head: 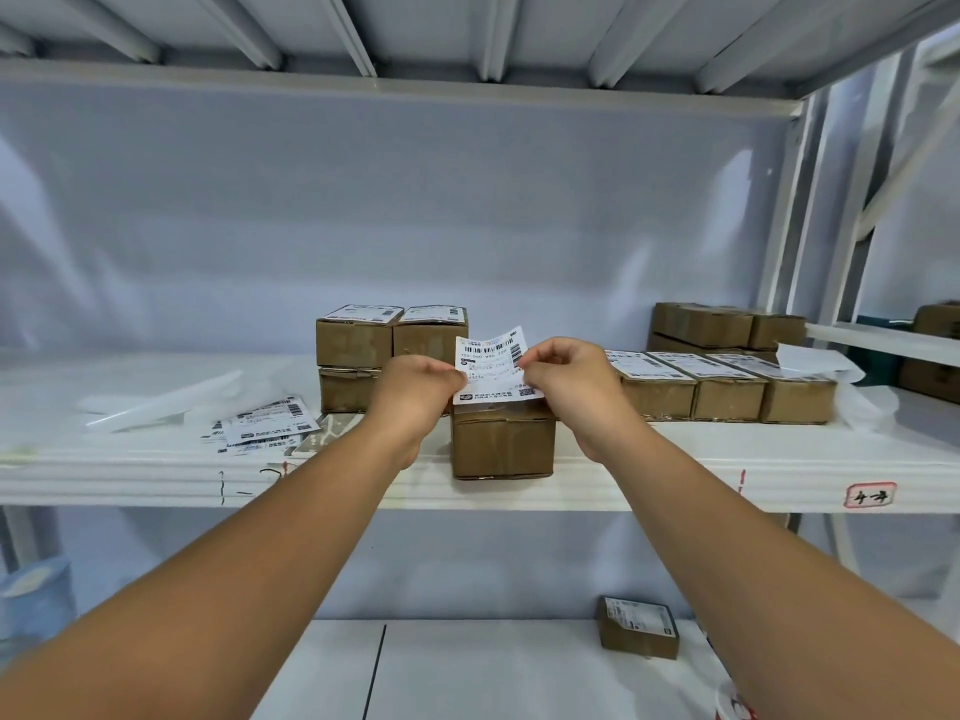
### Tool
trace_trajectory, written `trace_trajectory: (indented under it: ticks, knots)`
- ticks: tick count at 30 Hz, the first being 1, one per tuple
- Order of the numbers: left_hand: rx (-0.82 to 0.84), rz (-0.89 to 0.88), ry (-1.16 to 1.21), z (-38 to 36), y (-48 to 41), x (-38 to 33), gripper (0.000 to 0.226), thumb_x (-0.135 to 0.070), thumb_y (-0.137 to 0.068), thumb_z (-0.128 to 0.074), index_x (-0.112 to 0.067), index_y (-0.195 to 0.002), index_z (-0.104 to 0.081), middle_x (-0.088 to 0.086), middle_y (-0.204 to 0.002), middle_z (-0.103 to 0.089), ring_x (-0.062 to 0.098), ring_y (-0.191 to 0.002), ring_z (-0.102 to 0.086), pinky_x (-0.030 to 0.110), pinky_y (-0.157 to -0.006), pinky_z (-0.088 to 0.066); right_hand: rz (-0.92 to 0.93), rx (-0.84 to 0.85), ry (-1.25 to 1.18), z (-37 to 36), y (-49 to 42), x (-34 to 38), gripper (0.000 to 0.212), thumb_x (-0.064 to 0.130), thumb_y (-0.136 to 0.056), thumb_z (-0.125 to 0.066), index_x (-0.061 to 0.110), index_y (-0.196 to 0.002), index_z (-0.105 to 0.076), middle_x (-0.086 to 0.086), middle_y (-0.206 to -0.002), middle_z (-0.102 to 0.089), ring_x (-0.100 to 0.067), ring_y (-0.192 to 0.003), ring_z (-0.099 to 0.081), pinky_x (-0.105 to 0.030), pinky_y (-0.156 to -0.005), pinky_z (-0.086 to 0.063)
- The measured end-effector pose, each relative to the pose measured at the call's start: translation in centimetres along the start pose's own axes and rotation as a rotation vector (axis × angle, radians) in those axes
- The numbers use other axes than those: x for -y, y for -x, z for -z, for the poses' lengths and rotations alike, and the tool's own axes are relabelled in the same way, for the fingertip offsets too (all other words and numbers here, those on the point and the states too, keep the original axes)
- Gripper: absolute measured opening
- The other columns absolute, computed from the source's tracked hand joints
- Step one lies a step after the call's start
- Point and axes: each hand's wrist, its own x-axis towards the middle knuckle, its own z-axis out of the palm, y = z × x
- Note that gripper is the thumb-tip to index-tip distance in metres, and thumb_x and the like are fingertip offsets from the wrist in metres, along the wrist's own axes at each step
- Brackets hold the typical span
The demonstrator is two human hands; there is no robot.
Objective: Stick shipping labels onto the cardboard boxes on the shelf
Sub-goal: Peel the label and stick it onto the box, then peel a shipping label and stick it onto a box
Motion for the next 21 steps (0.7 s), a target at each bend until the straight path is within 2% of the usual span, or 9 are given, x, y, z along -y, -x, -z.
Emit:
trace_trajectory:
  ticks: [2, 5, 6, 10, 15, 21]
  knots:
    - [-0.018, -0.032, -0.028, -0.1, 0.3, 0.0, 0.008, -0.02, -0.087, -0.063, -0.014, -0.084, -0.067, 0.004, -0.092, -0.07, 0.021, -0.09, -0.064, 0.033, -0.087, -0.051, -0.002, -0.011, -0.001, -0.1, 0.0, 0.0, 0.027, 0.001, -0.081, -0.053, 0.021, -0.066, -0.062, 0.006, -0.069, -0.059, -0.014, -0.073, -0.053, -0.025, -0.067, -0.039]
    - [-0.072, -0.139, -0.166, -0.4, 0.9, -0.1, 0.015, -0.03, -0.087, -0.063, -0.016, -0.09, -0.066, -0.005, -0.083, -0.066, 0.01, -0.078, -0.06, 0.022, -0.067, -0.045, 0.004, -0.018, -0.005, 0.1, 0.3, 0.0, 0.027, 0.002, -0.084, -0.052, 0.02, -0.067, -0.062, 0.005, -0.069, -0.058, -0.014, -0.072, -0.052, -0.024, -0.065, -0.039]
    - [-0.084, -0.168, -0.204, -0.5, 1.1, -0.1, 0.015, -0.03, -0.086, -0.063, -0.016, -0.093, -0.065, -0.007, -0.081, -0.065, 0.008, -0.076, -0.059, 0.021, -0.064, -0.044, 0.011, -0.017, -0.004, 0.2, 0.4, 0.0, 0.027, 0.003, -0.085, -0.052, 0.02, -0.067, -0.062, 0.006, -0.068, -0.057, -0.014, -0.071, -0.051, -0.024, -0.064, -0.039]
    - [-0.114, -0.219, -0.291, -0.8, 1.4, 0.2, 0.019, -0.022, -0.085, -0.064, -0.013, -0.101, -0.066, -0.006, -0.081, -0.065, 0.015, -0.083, -0.063, 0.026, -0.075, -0.047, 0.033, -0.01, 0.024, 0.1, 0.6, 0.1, 0.028, 0.003, -0.084, -0.052, 0.02, -0.065, -0.062, 0.006, -0.066, -0.057, -0.013, -0.067, -0.049, -0.026, -0.067, -0.038]
    - [-0.125, -0.296, -0.358, -0.9, 1.7, 0.4, 0.02, -0.024, -0.083, -0.065, -0.014, -0.101, -0.065, -0.002, -0.091, -0.068, 0.015, -0.085, -0.063, 0.029, -0.077, -0.05, 0.037, -0.025, 0.083, 0.0, 0.8, 0.0, 0.031, 0.004, -0.083, -0.052, 0.022, -0.062, -0.064, 0.004, -0.071, -0.061, -0.015, -0.069, -0.05, -0.027, -0.068, -0.039]
    - [-0.135, -0.347, -0.382, -1.0, 2.1, 0.3, 0.02, -0.022, -0.081, -0.068, -0.013, -0.099, -0.065, 0.0, -0.088, -0.067, 0.017, -0.083, -0.063, 0.031, -0.076, -0.051, 0.106, -0.016, 0.206, 0.0, 1.1, 0.0, 0.021, 0.009, -0.086, -0.055, 0.019, -0.07, -0.064, 0.013, -0.058, -0.051, -0.005, -0.057, -0.045, -0.021, -0.056, -0.034]
